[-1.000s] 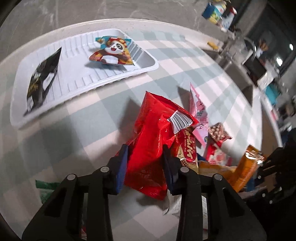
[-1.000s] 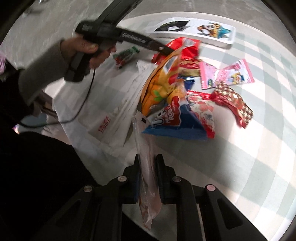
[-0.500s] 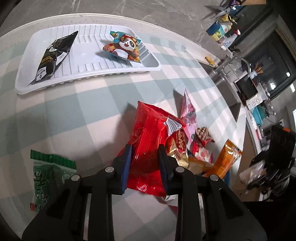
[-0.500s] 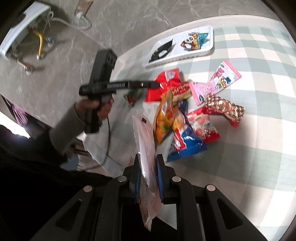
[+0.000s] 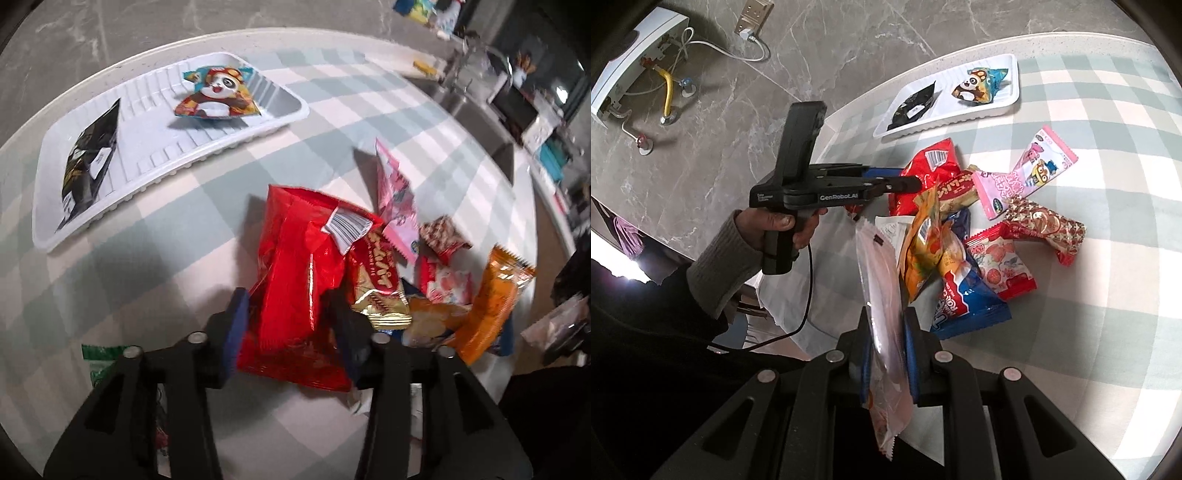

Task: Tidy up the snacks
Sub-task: 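Grasp the red bag with the left tool while the right tool grasps a clear wrapped packet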

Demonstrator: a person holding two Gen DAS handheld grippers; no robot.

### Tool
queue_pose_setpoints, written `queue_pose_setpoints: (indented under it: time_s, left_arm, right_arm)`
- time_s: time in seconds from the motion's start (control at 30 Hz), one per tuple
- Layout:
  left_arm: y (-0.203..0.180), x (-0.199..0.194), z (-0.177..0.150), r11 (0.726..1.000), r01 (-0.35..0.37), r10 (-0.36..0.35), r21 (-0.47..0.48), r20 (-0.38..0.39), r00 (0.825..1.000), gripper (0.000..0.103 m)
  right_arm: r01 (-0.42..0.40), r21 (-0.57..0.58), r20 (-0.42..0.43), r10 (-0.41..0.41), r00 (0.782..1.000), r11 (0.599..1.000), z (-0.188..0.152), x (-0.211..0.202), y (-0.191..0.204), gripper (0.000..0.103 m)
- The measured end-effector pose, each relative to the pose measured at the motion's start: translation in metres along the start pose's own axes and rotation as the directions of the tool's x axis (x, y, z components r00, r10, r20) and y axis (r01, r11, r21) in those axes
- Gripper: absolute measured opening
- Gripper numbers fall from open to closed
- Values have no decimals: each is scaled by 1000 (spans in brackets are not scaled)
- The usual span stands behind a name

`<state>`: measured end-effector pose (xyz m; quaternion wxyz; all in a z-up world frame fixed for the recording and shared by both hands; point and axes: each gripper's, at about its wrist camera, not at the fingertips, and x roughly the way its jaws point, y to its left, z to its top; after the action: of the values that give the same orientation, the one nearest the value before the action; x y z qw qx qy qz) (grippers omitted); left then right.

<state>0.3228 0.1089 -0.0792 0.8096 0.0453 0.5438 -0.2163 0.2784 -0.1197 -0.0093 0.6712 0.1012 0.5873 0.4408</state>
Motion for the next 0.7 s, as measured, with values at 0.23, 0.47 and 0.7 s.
queue_pose_setpoints:
  time_s: [0.23, 0.47, 0.7]
  left_arm:
    - [-13, 10, 12, 996, -53, 54, 69, -13, 998, 51]
    - [-22, 27, 22, 989, -84, 86, 123, -11, 996, 54]
    - [-12, 25, 29, 998, 47, -48, 31, 22, 999, 34]
  right_arm:
    - [12, 19, 17, -12, 1000, 1000, -4, -3, -7, 17]
    - [22, 39, 22, -23, 999, 999, -4, -3, -12, 17]
    - [11, 74, 39, -14, 999, 997, -3, -6, -18, 17]
